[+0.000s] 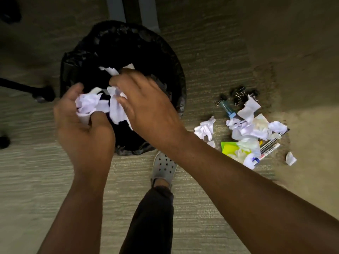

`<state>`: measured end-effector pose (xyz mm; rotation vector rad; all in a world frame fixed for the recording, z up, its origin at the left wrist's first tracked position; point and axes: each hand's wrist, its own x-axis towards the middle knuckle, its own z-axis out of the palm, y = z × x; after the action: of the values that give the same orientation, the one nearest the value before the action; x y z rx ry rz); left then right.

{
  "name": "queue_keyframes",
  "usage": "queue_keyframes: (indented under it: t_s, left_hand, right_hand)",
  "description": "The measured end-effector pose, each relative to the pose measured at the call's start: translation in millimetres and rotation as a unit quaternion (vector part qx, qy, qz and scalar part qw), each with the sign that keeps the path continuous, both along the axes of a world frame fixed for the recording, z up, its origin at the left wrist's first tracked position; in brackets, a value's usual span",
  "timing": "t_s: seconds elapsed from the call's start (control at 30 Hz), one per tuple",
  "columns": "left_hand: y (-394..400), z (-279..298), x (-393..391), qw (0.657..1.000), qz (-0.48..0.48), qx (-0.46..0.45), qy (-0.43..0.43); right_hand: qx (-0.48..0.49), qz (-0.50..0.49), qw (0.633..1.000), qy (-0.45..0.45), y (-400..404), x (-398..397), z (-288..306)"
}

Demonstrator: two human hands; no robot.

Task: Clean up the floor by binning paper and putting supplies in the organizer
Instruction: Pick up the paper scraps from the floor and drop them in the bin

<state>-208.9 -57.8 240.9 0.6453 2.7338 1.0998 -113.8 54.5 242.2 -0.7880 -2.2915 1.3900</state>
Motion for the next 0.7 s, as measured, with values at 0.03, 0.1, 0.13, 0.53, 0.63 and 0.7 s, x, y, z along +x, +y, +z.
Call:
queue_keyframes:
  t_s: [0.03,0.1,0.13,0.53,0.63,0.7]
  left_hand:
    - [1.1,-1.3,1.1,1.000,-0.003,-0.001,-0.028]
    - [-0.1,-3.2,1.3,0.992,-0.036,-0.027,-0.120]
    - [-2.8,-4.4,1.1,0.984,-0.042,-0.034,-0.168]
    - [-11.5,8.8,110.9,0.971,-0.231,0.054,0.007]
    - [-1.4,-22.5,149.8,0.943,-0.324,-0.012,-0.072]
    - [6.6,-54.0,167.3,0.921,-0.357,-0.092,-0.124]
  right_hand:
    - [0.022,0.039,0.998,-0.050,-2.2,-2.4,-5.4]
    - [0.080,0.098,0.981,-0.150,-7.6,-2.9,-13.8]
    - [0.104,0.113,0.971,-0.185,-10.4,-1.4,-16.1]
    - [0.081,-0.156,0.983,-0.045,-43.2,128.0,-36.5]
    - [0.030,-0.142,0.964,-0.223,-43.3,190.4,-82.1]
    - [0.013,-0.113,0.924,-0.364,-37.9,228.7,-115.0]
